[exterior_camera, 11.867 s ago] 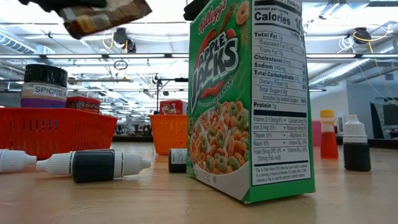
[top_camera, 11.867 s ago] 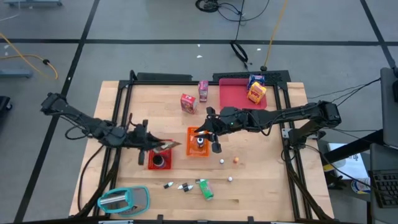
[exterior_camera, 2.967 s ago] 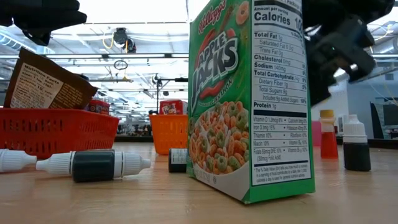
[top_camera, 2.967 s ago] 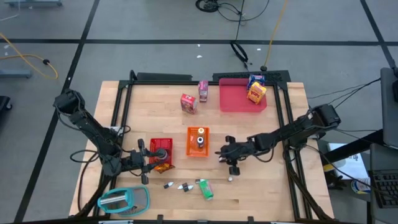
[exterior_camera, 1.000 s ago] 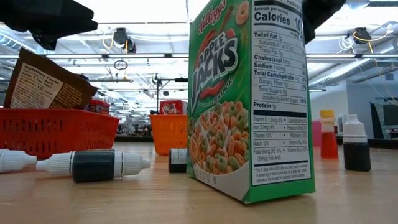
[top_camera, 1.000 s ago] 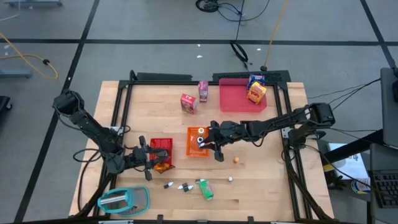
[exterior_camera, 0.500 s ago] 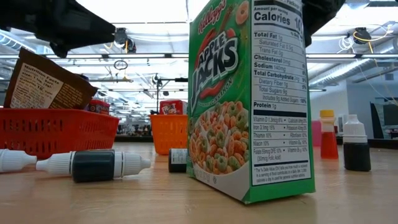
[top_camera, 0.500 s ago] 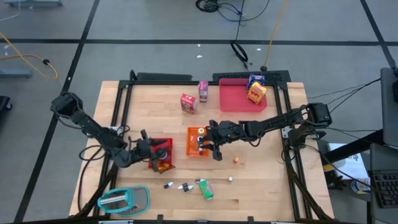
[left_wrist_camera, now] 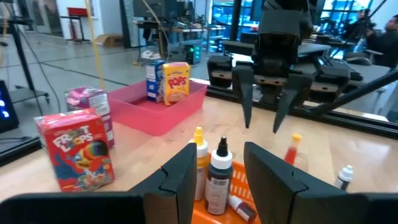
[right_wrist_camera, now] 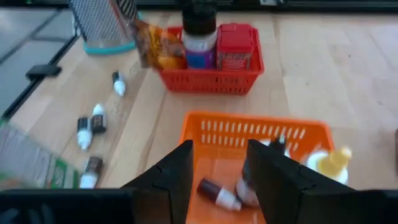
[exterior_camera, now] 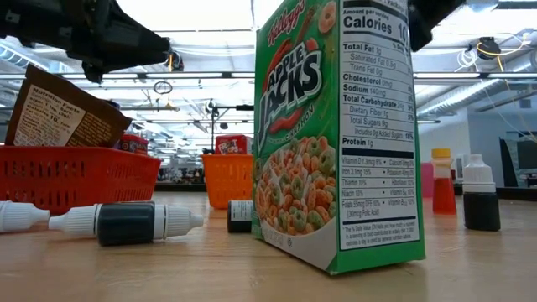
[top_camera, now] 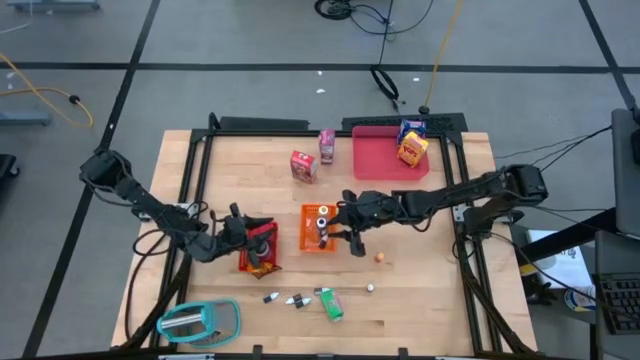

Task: Pick & Place Kitchen Items
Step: Put the small yellow food coloring bottle into the orange bin

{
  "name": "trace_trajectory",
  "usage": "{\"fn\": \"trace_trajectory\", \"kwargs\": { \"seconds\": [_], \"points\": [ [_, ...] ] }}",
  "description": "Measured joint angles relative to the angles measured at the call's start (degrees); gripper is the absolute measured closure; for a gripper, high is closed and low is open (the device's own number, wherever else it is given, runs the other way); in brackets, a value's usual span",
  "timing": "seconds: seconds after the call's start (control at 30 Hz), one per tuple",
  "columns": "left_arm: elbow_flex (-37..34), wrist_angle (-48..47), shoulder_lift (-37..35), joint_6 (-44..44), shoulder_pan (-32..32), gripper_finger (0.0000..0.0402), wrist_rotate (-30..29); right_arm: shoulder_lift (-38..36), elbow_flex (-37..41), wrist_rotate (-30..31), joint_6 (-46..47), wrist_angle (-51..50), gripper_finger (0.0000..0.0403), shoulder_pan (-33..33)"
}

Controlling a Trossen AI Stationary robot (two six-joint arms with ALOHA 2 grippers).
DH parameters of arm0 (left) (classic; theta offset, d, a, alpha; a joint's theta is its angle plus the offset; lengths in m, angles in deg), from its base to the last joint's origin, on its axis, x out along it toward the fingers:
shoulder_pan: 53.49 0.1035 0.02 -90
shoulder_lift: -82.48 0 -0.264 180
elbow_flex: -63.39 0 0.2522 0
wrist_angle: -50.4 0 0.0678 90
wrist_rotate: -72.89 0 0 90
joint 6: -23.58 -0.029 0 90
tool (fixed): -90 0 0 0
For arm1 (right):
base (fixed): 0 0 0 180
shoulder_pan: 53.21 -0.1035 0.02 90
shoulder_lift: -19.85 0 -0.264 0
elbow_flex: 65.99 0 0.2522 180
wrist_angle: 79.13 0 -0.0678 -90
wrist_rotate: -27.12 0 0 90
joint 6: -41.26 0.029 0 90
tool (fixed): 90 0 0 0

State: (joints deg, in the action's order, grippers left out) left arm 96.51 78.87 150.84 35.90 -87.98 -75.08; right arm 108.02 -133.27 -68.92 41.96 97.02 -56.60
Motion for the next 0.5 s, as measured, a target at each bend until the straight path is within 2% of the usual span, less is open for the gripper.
{"fn": "trace_trajectory", "kwargs": {
  "seconds": [0.23, 0.5],
  "points": [
    [0.0, -0.03, 0.0, -0.04, 0.45, 0.0268, 1.42, -6.23, 0.07, -0.01, 0.08, -15.74, 0.0262, -3.33],
    [0.0, -0.12, -0.02, -0.14, 0.41, 0.0268, 1.47, -10.2, 0.04, 0.34, 5.02, -27.26, 0.0268, -9.49]
  ]
}}
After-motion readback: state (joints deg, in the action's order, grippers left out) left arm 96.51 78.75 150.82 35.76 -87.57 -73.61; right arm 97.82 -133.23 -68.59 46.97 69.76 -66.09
